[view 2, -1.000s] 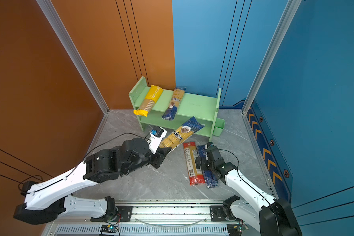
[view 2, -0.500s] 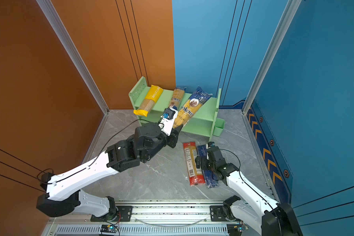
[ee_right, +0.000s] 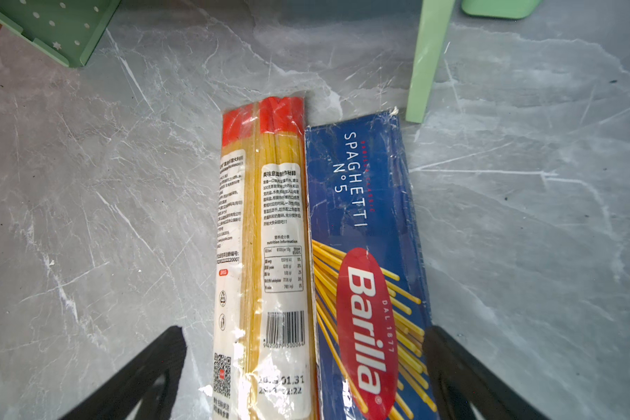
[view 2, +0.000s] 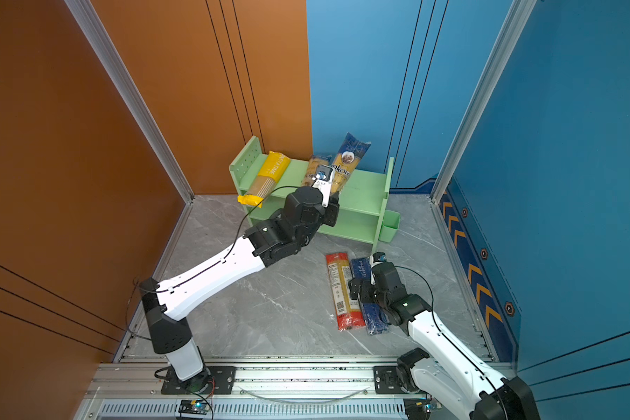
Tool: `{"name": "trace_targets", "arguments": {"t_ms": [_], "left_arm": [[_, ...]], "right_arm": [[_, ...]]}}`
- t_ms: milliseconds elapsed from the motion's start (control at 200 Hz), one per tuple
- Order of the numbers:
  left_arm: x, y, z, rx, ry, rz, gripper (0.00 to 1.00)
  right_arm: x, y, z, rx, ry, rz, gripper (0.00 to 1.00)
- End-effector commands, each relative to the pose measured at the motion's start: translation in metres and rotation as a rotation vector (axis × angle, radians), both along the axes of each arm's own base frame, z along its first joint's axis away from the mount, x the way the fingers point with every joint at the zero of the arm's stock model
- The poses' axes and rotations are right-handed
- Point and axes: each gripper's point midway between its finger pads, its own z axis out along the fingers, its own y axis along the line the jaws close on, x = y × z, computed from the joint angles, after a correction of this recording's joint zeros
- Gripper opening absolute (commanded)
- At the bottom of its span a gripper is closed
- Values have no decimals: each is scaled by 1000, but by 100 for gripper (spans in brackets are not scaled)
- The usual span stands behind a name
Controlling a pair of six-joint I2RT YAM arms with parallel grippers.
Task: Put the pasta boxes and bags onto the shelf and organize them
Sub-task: 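Carry the ankara pack over the upper tier with the left gripper, then lower the ankara pack upright onto the upper tier beside the other ankara pack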
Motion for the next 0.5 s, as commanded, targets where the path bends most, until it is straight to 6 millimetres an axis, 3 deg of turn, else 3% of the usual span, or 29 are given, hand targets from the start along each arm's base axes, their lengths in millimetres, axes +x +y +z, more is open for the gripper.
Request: {"name": "trace_targets", "arguments": {"t_ms": [0, 240, 496], "left_arm": [[4, 10, 76, -231, -134, 34, 0], [26, -2, 54, -233, -85, 53, 0], [41, -12, 44, -235, -61, 73, 0]], "right_arm": [[-9, -7, -10, -9, 44, -27, 100], [-10, -7, -12, 6, 52, -37, 100], [-13, -9, -16, 0, 69, -43, 100]]}}
